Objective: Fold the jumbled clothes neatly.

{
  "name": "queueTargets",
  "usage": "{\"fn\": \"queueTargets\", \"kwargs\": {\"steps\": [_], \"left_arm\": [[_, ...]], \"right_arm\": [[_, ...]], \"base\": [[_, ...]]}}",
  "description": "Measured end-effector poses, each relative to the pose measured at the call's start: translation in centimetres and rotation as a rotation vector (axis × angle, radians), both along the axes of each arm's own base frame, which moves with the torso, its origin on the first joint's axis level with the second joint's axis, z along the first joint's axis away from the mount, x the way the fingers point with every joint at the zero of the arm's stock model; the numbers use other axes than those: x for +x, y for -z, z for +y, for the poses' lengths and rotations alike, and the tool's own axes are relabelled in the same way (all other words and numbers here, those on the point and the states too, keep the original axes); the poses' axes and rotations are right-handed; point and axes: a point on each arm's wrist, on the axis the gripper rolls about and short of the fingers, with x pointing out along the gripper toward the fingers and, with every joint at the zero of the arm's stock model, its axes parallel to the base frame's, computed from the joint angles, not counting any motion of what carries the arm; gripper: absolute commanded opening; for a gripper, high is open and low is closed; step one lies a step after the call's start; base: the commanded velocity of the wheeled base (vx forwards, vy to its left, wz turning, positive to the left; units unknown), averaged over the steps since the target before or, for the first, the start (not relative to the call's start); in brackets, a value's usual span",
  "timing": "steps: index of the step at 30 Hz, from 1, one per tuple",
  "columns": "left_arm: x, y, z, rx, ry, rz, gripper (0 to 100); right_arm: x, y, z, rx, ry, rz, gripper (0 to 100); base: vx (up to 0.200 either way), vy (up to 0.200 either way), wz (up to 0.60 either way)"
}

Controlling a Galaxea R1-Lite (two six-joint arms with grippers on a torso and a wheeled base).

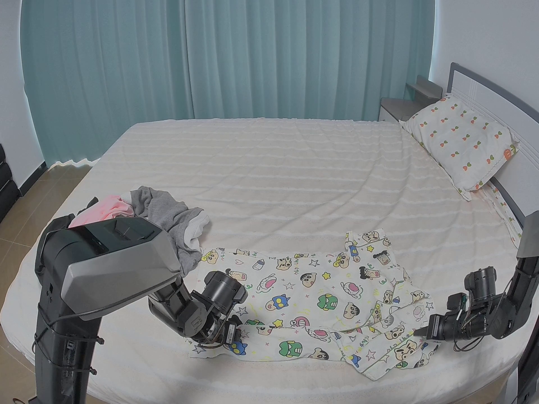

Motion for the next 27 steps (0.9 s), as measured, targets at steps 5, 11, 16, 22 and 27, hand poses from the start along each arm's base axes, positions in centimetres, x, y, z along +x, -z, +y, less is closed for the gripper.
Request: {"fn": "queueTargets", "kwargs": {"steps": [5, 11, 16, 22, 27], "left_arm": [[0.0, 0.0, 0.0, -0.001, 0.0, 0.0, 100], [0.0, 0.0, 0.0, 0.0, 0.0, 0.0, 100], [0.0, 0.0, 0.0, 0.0, 0.001, 0.0, 100], [-0.1, 0.0, -0.1, -0.001, 0.002, 0.001, 100], [-0.1, 0.0, 0.0, -0.001, 0.002, 0.001, 100]], "right_arm": [[-2.2, -0.7, 0.8, 0.016, 0.003, 0.037, 0], [-3.4, -0.5, 1.4, 0.008, 0.05, 0.096, 0], [-3.8, 0.0, 1.8, -0.009, 0.05, 0.128, 100], [-3.9, 0.2, 1.7, -0.04, 0.07, 0.138, 100], [-3.0, -0.8, 1.2, -0.023, 0.094, 0.013, 100]], "base": [[0.0, 0.0, 0.0], [0.0, 0.0, 0.0], [0.0, 0.0, 0.0], [0.0, 0.0, 0.0], [0.0, 0.0, 0.0]]}}
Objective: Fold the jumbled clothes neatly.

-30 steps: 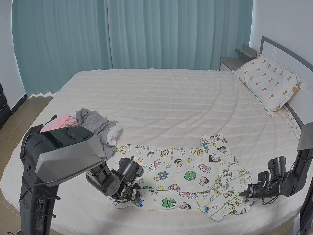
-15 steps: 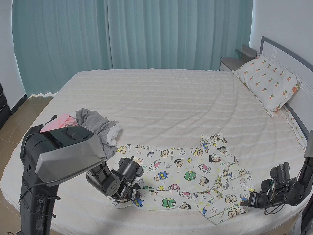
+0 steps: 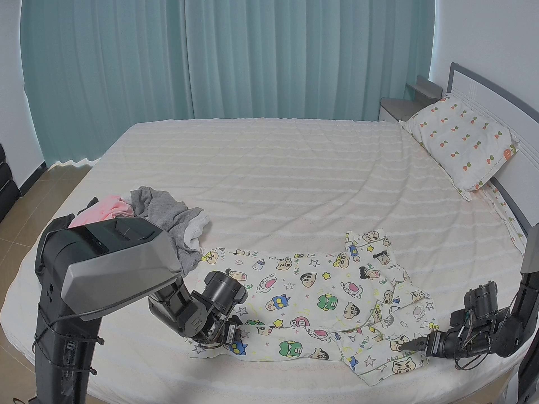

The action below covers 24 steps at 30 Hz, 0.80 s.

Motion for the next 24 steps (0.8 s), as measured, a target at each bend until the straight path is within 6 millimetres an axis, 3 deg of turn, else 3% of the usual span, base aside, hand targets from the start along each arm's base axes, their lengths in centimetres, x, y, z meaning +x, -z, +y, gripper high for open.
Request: {"fn": "queueTargets", "kwargs": {"steps": [6, 16, 24], "left_arm": [[0.0, 0.0, 0.0, 0.0, 0.001, 0.0, 100], [0.0, 0.0, 0.0, -0.003, -0.005, 0.0, 100], [0.0, 0.0, 0.0, -0.004, -0.007, 0.0, 100]], "right_arm": [[1.3, -0.6, -0.9, 0.001, -0.047, -0.148, 100], [3.8, 3.4, -2.6, -0.024, -0.223, -0.239, 100], [4.6, 6.1, -1.9, 0.024, -0.337, -0.24, 100]], "base": [[0.0, 0.0, 0.0], [0.0, 0.0, 0.0], [0.0, 0.0, 0.0]]}}
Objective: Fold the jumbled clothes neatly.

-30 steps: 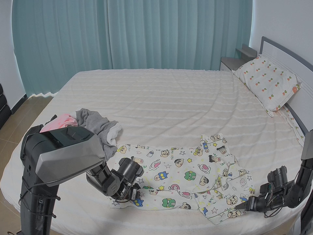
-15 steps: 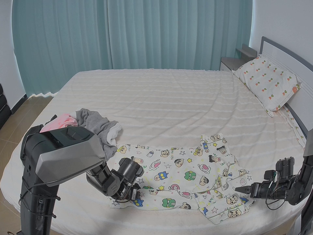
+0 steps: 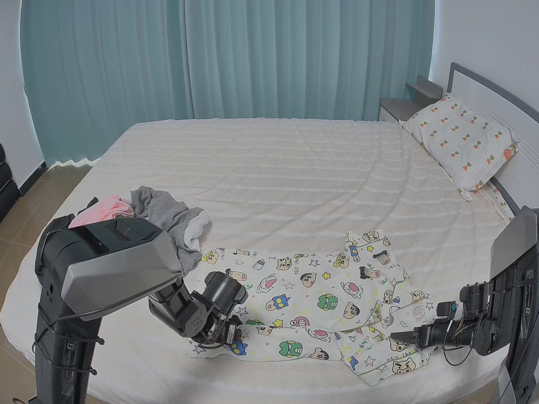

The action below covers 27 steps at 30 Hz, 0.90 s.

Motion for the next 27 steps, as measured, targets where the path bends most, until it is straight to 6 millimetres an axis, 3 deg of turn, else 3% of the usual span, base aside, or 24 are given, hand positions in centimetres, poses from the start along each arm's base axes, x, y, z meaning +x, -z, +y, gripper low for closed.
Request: {"fn": "queueTargets", "kwargs": {"steps": [5, 6, 27], "left_arm": [[0.0, 0.0, -0.1, -0.001, 0.0, 0.0, 100], [-0.1, 0.0, -0.1, -0.001, 0.0, 0.0, 100], [-0.1, 0.0, -0.1, -0.002, -0.001, 0.0, 100]], "right_arm": [[0.0, 0.5, 0.7, 0.039, -0.061, 0.015, 100], [0.0, 0.6, 0.8, 0.042, -0.065, 0.016, 0], [-1.7, -0.8, -0.8, 0.21, -0.035, 0.053, 0]], "base": [[0.0, 0.0, 0.0], [0.0, 0.0, 0.0], [0.0, 0.0, 0.0]]}}
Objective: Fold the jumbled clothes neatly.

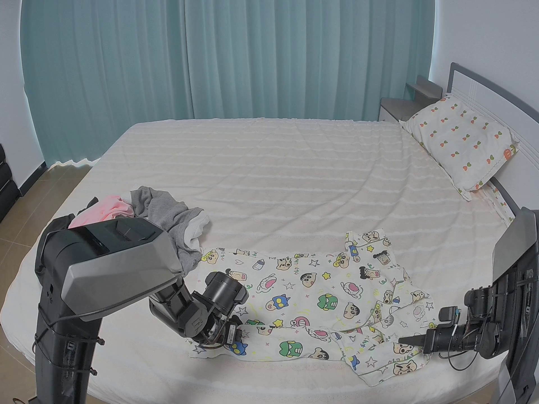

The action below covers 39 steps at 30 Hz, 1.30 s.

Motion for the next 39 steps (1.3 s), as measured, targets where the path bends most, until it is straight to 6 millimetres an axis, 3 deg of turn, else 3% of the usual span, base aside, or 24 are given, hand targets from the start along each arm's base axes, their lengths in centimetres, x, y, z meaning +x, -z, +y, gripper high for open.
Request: {"fn": "queueTargets", "kwargs": {"steps": [16, 29, 37, 38, 39], "left_arm": [[0.0, 0.0, 0.0, 0.001, 0.001, 0.0, 100], [0.0, 0.0, 0.0, 0.0, 0.001, 0.0, 100], [0.0, 0.0, 0.0, 0.0, 0.0, 0.0, 100], [0.0, 0.0, 0.0, -0.004, -0.007, -0.002, 100], [0.1, 0.0, -0.1, -0.015, -0.023, -0.008, 100]], "right_arm": [[0.5, -1.3, -2.4, 0.004, 0.129, -0.058, 0], [4.3, -2.6, -2.3, 0.011, 0.325, -0.109, 0], [4.2, -2.2, -2.2, -0.021, 0.354, -0.096, 0], [4.0, -2.0, -2.2, -0.031, 0.363, -0.085, 100], [3.7, -1.8, -2.2, -0.039, 0.366, -0.071, 100]], "base": [[0.0, 0.0, 0.0], [0.0, 0.0, 0.0], [0.0, 0.0, 0.0], [0.0, 0.0, 0.0], [0.0, 0.0, 0.0]]}}
